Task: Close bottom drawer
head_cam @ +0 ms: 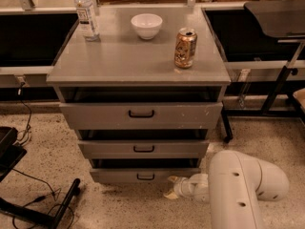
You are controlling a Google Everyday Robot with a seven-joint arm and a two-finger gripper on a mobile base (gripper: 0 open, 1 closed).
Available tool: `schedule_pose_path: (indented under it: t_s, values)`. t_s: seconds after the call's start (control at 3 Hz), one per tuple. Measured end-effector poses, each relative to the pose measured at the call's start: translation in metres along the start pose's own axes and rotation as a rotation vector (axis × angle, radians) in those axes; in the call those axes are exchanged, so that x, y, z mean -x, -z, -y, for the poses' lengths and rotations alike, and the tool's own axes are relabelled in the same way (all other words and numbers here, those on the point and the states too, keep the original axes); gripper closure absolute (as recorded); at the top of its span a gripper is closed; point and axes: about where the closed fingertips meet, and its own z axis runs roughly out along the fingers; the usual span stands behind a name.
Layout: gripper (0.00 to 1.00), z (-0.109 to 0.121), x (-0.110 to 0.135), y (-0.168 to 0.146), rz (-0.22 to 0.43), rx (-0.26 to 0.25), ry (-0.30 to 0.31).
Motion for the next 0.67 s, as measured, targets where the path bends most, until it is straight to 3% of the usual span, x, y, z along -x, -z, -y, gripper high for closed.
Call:
schedule_pose_path:
  t_s: [0.33, 0.67]
  values:
    - [0.0, 0.0, 0.0, 0.0, 0.0, 0.0, 0.0]
    - [0.0, 0.0, 0.0, 0.0, 0.0, 0.0, 0.0]
